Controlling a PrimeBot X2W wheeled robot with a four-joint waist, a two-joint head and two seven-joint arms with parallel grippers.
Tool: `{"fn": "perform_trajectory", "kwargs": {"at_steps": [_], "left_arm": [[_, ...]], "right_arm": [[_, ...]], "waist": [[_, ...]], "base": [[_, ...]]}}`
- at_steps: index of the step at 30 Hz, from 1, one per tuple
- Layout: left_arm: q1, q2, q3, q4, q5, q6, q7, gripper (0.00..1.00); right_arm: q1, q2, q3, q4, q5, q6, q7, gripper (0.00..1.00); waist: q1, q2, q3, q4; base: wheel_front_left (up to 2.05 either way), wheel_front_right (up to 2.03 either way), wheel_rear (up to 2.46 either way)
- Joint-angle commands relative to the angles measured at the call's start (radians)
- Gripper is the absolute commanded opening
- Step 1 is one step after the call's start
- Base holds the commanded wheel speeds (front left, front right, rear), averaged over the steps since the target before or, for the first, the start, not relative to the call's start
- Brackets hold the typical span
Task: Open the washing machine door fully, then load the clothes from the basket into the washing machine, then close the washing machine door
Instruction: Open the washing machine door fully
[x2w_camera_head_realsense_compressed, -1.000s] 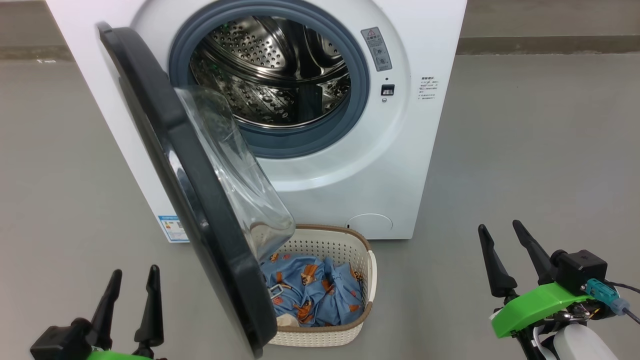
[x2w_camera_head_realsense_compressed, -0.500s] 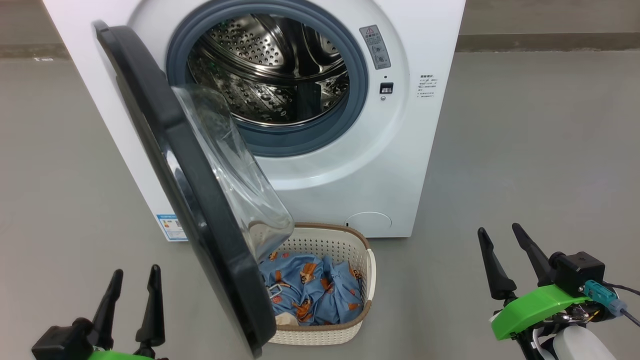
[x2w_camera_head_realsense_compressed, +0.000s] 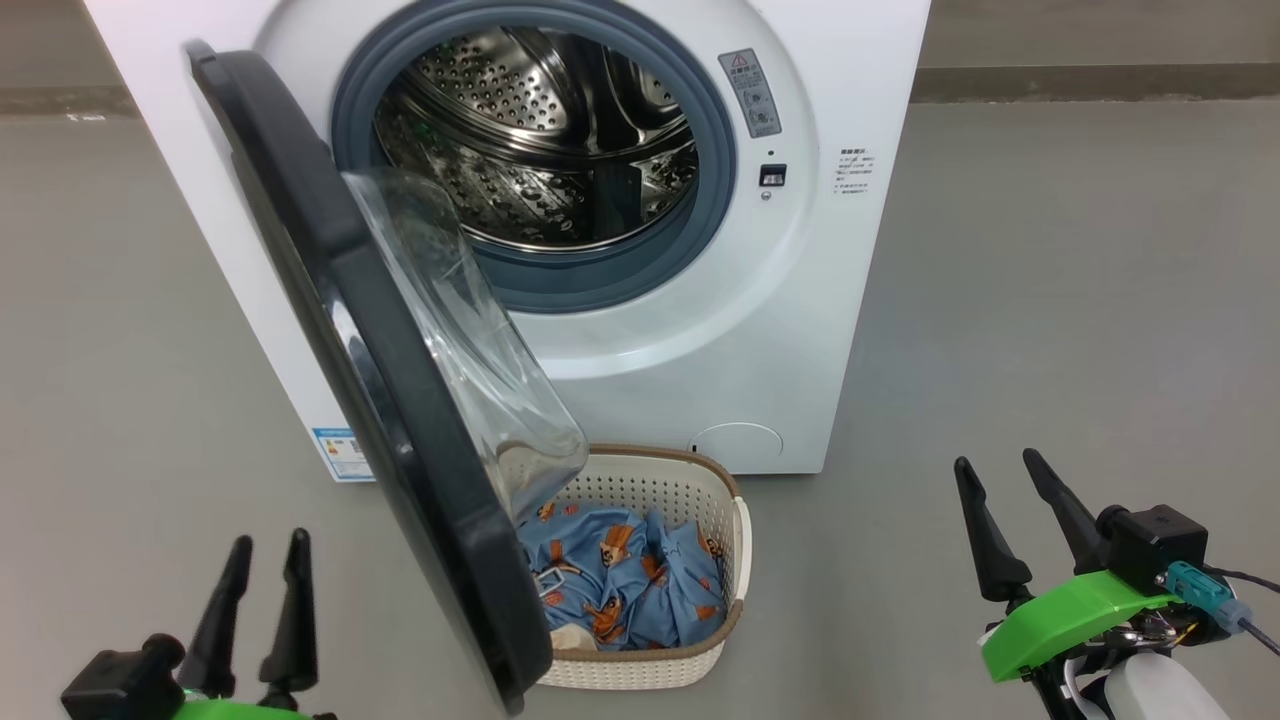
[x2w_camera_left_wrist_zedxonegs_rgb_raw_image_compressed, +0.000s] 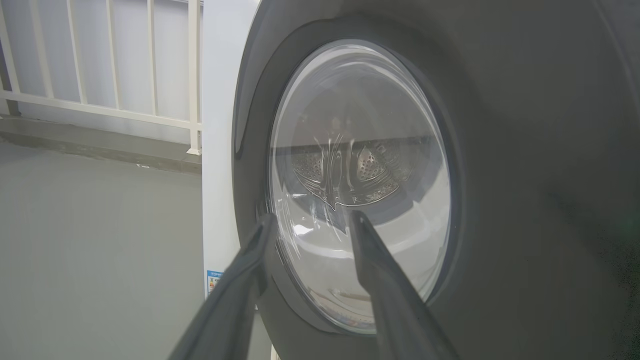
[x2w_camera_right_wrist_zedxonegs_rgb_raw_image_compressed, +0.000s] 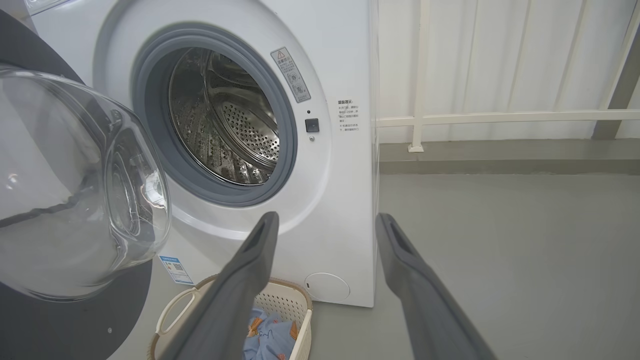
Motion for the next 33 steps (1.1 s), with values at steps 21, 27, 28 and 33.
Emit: {"fn": "perform_trajectory", "kwargs": {"at_steps": [21, 27, 28, 33], "left_arm": [[-0.067, -0.026, 0.038, -0.359, 0.061, -0.012, -0.006, 0.0], [-0.071, -0.028, -0.033, -0.521, 0.065, -0.013, 0.025, 0.0], [-0.072, -0.031, -0.045, -0.538, 0.063, -0.013, 0.034, 0.0], [-0.07, -0.044, -0.113, -0.58, 0.047, -0.014, 0.085, 0.0]], "right_arm": [[-0.014, 0.007, 0.011, -0.023, -0.014, 0.006, -0.012, 1.0], [-0.012, 0.012, 0.016, -0.023, -0.012, 0.006, -0.012, 1.0], [-0.013, 0.013, 0.016, -0.023, -0.011, 0.006, -0.012, 1.0], [-0.017, 0.017, 0.02, -0.024, -0.01, 0.006, -0.012, 1.0]], "waist": [[0.0, 0.0, 0.002, 0.007], [0.0, 0.0, 0.003, 0.002], [0.0, 0.0, 0.004, 0.001], [0.0, 0.0, 0.008, -0.008]], "base": [[0.0, 0.0, 0.0], [0.0, 0.0, 0.0], [0.0, 0.0, 0.0], [0.0, 0.0, 0.0]]}}
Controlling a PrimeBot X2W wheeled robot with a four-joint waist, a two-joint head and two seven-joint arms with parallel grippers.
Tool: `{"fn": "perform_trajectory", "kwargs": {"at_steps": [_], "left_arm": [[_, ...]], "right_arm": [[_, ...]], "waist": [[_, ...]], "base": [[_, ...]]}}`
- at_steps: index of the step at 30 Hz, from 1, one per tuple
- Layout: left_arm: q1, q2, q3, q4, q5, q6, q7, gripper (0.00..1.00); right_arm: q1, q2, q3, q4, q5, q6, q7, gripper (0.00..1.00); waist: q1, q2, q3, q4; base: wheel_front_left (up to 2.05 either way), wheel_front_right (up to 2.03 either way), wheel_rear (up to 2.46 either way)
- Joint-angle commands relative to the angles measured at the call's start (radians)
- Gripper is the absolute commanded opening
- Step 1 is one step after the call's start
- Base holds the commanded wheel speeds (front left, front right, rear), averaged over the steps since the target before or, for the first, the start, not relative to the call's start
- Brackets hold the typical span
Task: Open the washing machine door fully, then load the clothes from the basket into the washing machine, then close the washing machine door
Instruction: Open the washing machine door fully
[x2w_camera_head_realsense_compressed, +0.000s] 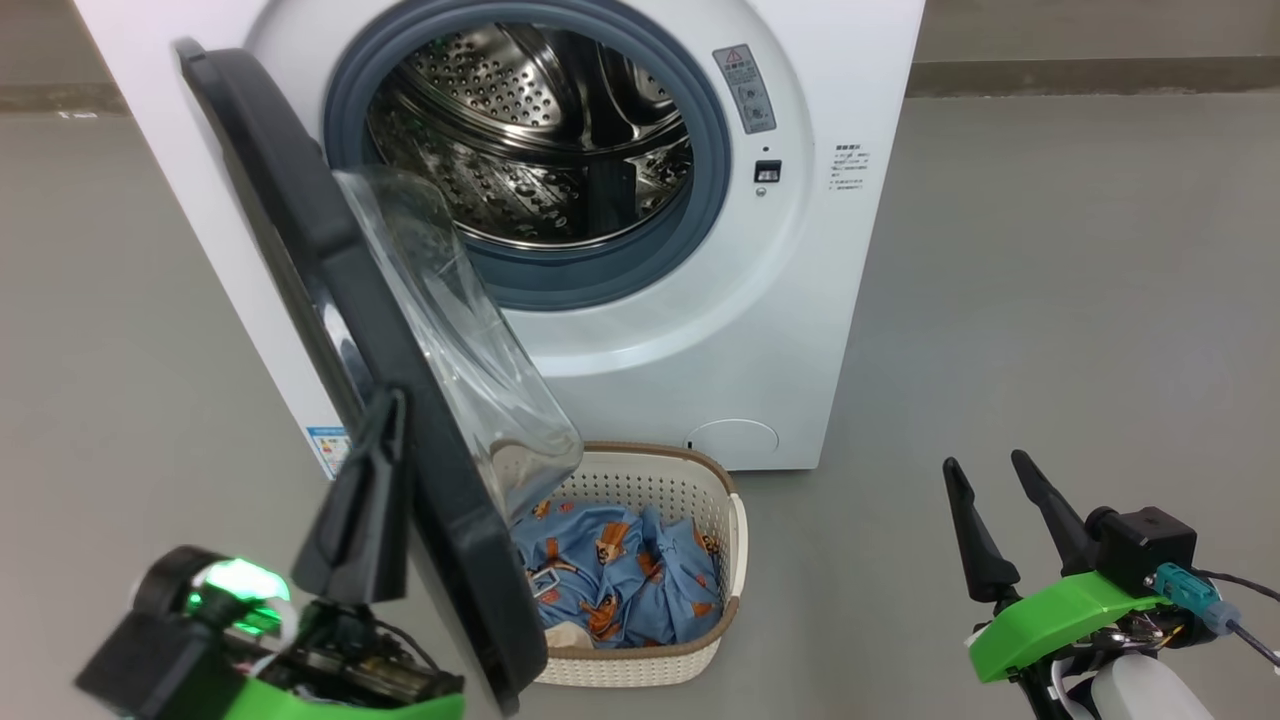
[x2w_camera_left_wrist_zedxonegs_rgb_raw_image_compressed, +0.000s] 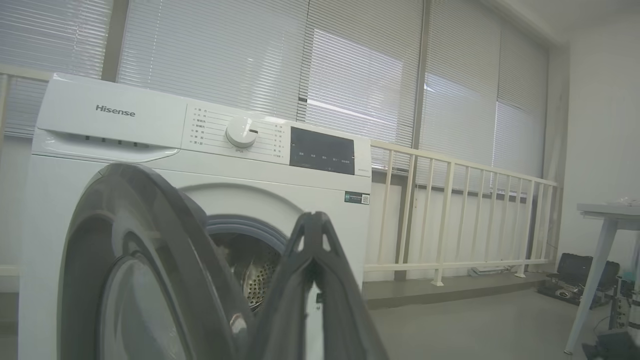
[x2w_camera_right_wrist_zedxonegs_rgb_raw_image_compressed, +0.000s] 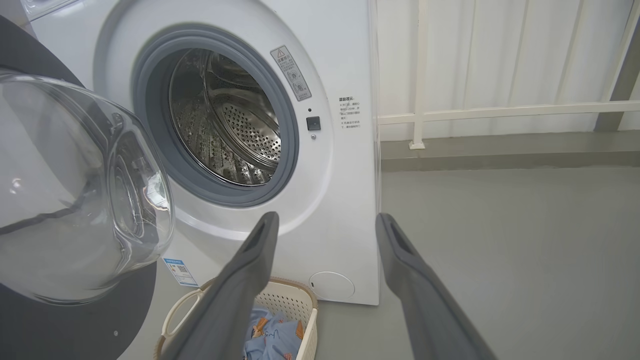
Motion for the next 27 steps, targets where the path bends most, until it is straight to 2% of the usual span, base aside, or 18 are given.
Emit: {"fn": "perform_trajectory", "kwargs": {"at_steps": [1, 8, 14, 27], "left_arm": [[-0.047, 0.006, 0.008, -0.037, -0.006, -0.005, 0.015, 0.0], [-0.039, -0.003, -0.098, -0.039, -0.026, -0.006, 0.062, 0.0], [-0.001, -0.006, -0.157, 0.036, -0.053, -0.006, 0.101, 0.0], [0.011, -0.007, -0.163, 0.251, -0.078, 0.005, 0.109, 0.0]], "right_arm": [[-0.017, -0.005, 0.024, -0.025, -0.008, 0.006, -0.012, 1.0], [-0.015, 0.0, 0.027, -0.024, -0.01, 0.006, -0.012, 1.0], [-0.017, 0.002, 0.025, -0.025, -0.012, 0.006, -0.012, 1.0], [-0.019, 0.004, 0.02, -0.022, -0.011, 0.006, -0.012, 1.0]], "waist": [[0.0, -0.0001, 0.003, -0.005], [0.0, -0.0001, 0.012, -0.024], [0.0, -0.0001, 0.017, -0.044], [0.0, -0.0001, 0.023, -0.062]], "base": [[0.0, 0.0, 0.0], [0.0, 0.0, 0.0], [0.0, 0.0, 0.0], [0.0, 0.0, 0.0]]}}
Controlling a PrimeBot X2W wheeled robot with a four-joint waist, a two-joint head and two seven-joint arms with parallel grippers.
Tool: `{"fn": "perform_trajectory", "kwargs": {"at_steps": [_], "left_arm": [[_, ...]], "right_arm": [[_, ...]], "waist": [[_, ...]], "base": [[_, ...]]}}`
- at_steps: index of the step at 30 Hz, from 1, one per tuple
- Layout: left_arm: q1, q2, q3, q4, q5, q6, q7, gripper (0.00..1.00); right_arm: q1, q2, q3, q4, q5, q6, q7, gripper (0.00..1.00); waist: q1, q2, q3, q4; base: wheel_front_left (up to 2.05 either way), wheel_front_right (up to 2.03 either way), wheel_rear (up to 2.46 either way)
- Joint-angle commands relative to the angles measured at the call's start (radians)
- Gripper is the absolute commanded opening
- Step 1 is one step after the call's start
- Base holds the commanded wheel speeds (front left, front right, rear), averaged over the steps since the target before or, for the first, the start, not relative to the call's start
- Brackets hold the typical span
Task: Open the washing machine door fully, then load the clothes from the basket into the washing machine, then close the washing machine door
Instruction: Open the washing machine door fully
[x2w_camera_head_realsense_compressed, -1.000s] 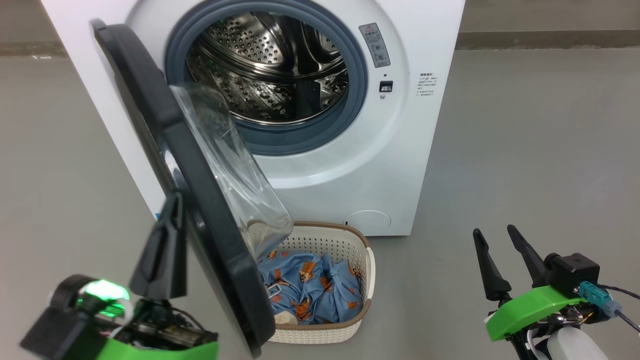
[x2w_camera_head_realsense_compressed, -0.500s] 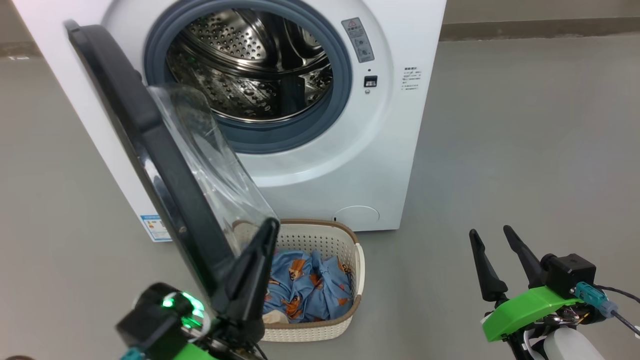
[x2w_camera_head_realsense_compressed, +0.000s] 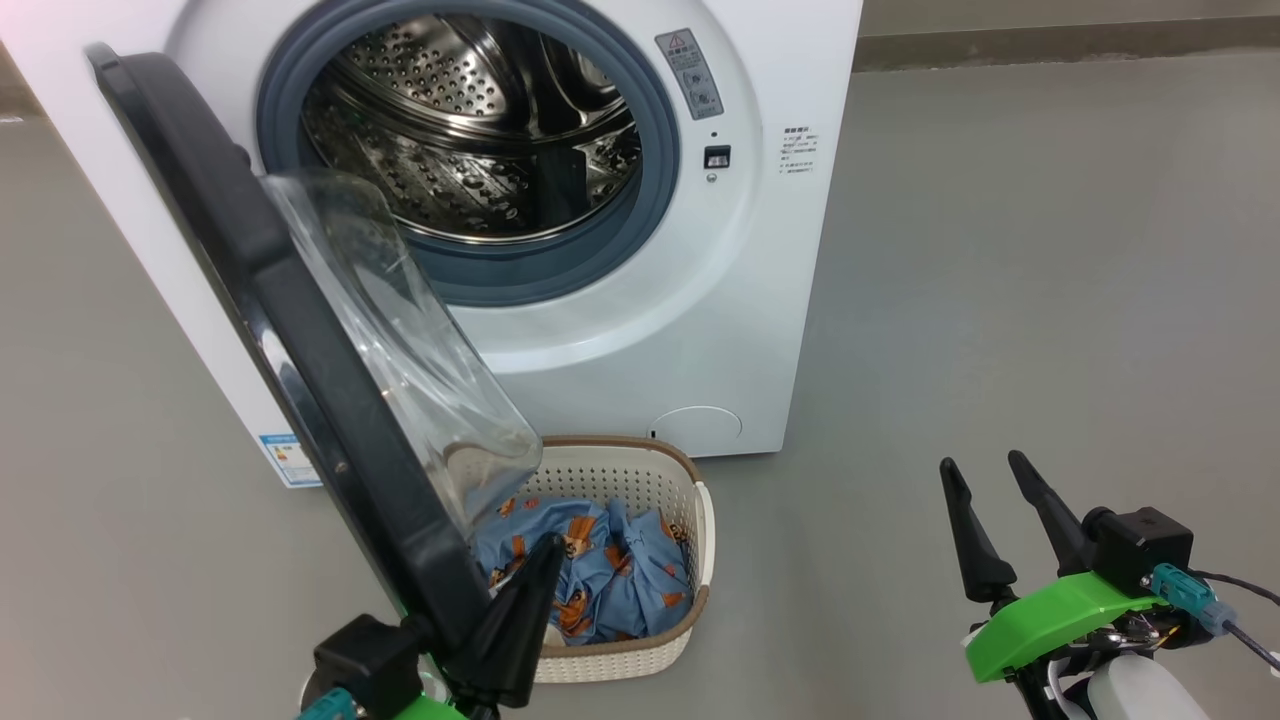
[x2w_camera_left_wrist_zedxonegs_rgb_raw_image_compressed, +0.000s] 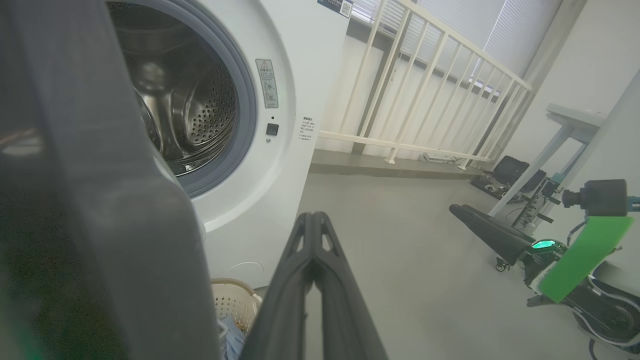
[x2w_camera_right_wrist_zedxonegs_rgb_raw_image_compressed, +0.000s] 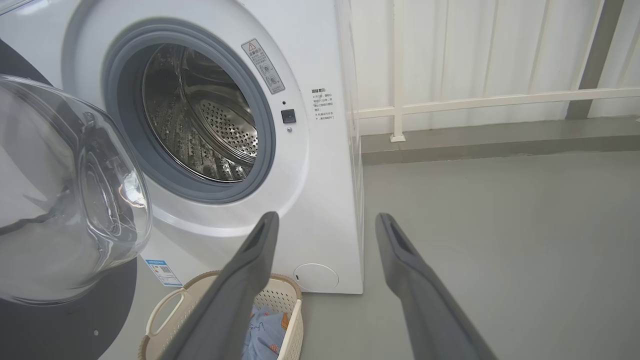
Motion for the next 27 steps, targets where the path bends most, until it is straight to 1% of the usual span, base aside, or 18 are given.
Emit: {"fn": "perform_trajectory", "kwargs": {"at_steps": [1, 8, 13, 18, 27], "left_arm": [[-0.032, 0.001, 0.038, -0.005, -0.007, 0.004, -0.011, 0.0], [-0.054, -0.006, 0.091, 0.068, -0.023, 0.045, -0.046, 0.0], [-0.059, -0.003, 0.099, 0.094, -0.031, 0.05, -0.047, 0.0], [-0.052, 0.004, 0.107, 0.097, -0.039, 0.056, -0.049, 0.0], [-0.034, 0.025, 0.117, 0.101, -0.048, 0.065, -0.041, 0.0]], "right_arm": [[-0.018, -0.003, 0.018, -0.022, -0.012, 0.006, -0.012, 1.0], [-0.014, 0.0, 0.019, -0.018, -0.013, 0.006, -0.012, 1.0], [-0.011, 0.002, 0.02, -0.013, -0.011, 0.006, -0.012, 1.0], [-0.008, 0.005, 0.02, -0.01, -0.01, 0.006, -0.012, 1.0], [-0.003, 0.008, 0.013, -0.002, 0.0, 0.006, -0.012, 1.0]], "waist": [[0.0, -0.0001, 0.0, 0.001], [0.0, -0.0001, 0.0, 0.012], [0.0, -0.0001, 0.001, 0.031], [0.0, -0.0001, 0.002, 0.069], [0.0, -0.0001, -0.006, 0.163]], "base": [[0.0, 0.0, 0.0], [0.0, 0.0, 0.0], [0.0, 0.0, 0.0], [0.0, 0.0, 0.0], [0.0, 0.0, 0.0]]}}
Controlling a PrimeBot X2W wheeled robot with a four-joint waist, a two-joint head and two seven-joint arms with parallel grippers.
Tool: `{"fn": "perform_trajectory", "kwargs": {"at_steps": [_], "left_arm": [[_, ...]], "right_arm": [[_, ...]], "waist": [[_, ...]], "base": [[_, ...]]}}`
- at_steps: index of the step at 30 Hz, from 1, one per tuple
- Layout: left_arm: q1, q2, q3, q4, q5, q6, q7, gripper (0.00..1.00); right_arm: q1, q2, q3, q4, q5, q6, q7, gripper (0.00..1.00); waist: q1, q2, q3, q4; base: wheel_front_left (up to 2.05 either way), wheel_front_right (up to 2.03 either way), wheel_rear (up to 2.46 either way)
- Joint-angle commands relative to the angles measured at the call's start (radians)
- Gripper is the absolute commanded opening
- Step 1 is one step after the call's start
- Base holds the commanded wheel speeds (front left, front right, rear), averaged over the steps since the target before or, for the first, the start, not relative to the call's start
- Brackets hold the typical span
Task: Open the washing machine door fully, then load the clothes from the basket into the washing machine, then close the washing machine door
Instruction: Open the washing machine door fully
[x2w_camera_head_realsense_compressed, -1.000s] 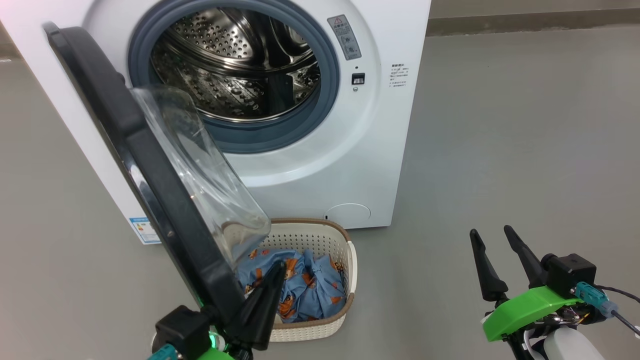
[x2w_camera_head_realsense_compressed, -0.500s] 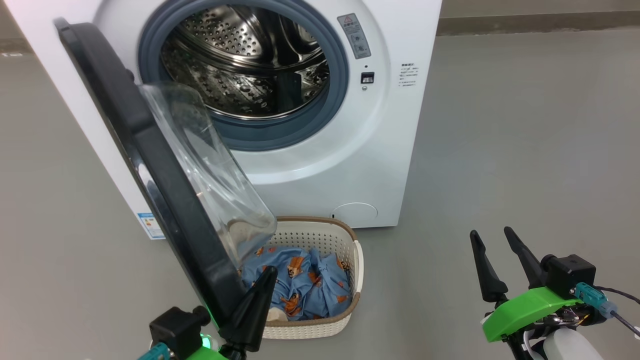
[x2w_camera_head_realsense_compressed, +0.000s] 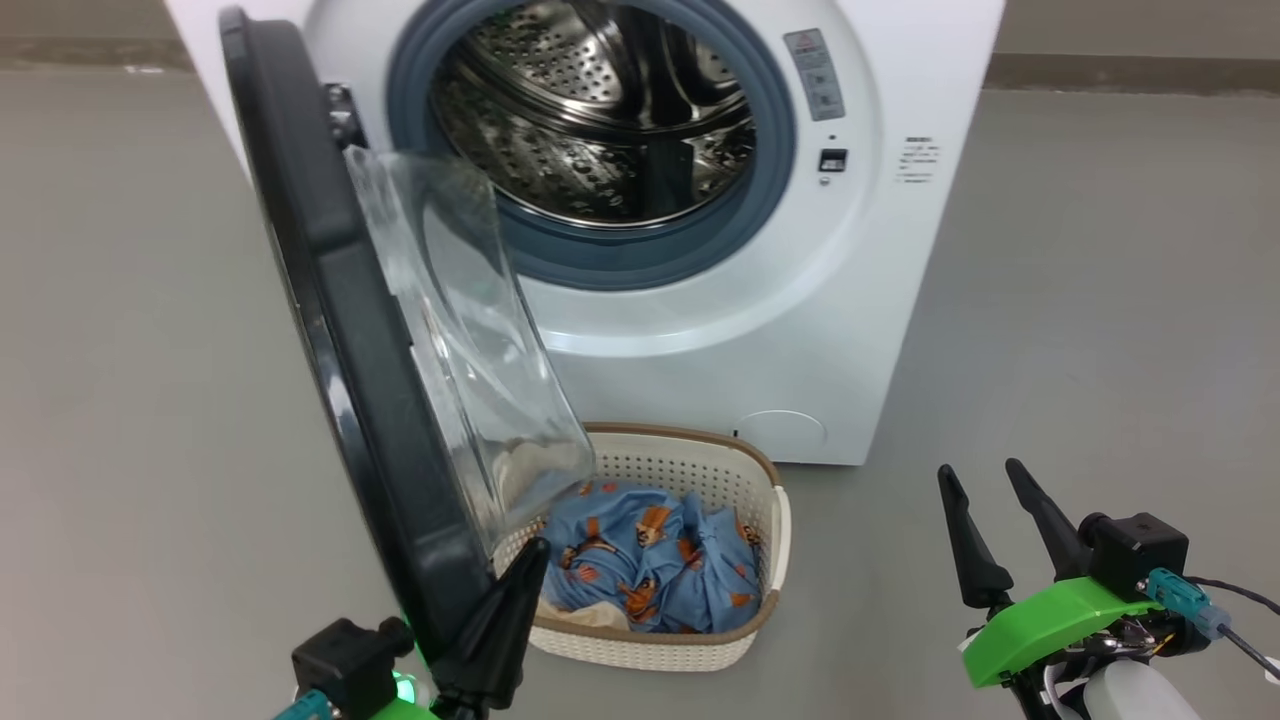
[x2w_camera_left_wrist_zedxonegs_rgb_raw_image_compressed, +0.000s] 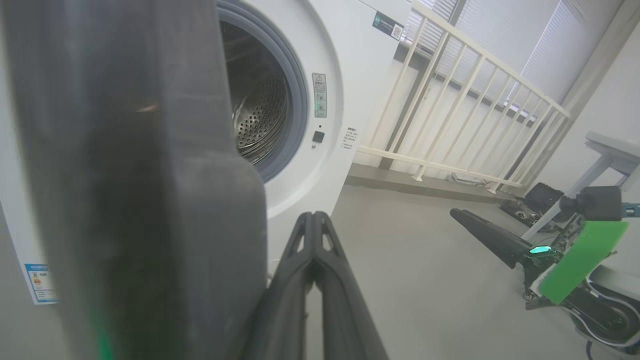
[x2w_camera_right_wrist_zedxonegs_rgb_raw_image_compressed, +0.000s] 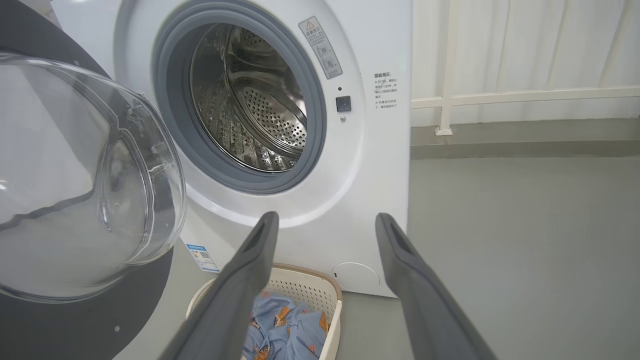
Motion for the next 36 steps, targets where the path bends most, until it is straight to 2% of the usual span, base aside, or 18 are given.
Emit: {"fn": "perform_trajectory", "kwargs": {"at_steps": [1, 24, 36], "left_arm": [[-0.023, 0.039, 0.074, -0.001, -0.018, 0.027, 0.002, 0.0], [-0.037, 0.124, 0.16, 0.001, -0.038, 0.075, 0.015, 0.0], [-0.133, 0.208, 0.248, 0.115, -0.07, 0.079, 0.028, 0.0]], "right_arm": [[-0.005, -0.002, 0.018, -0.02, -0.001, 0.006, -0.012, 1.0], [0.005, 0.012, -0.012, -0.025, -0.003, 0.006, -0.012, 1.0], [-0.005, 0.025, -0.024, -0.024, -0.013, 0.006, -0.012, 1.0]], "waist": [[0.0, -0.0001, -0.006, 0.039], [0.0, -0.0001, -0.008, 0.191], [0.0, -0.0001, 0.013, 0.254]], "base": [[0.0, 0.0, 0.0], [0.0, 0.0, 0.0], [0.0, 0.0, 0.0]]}}
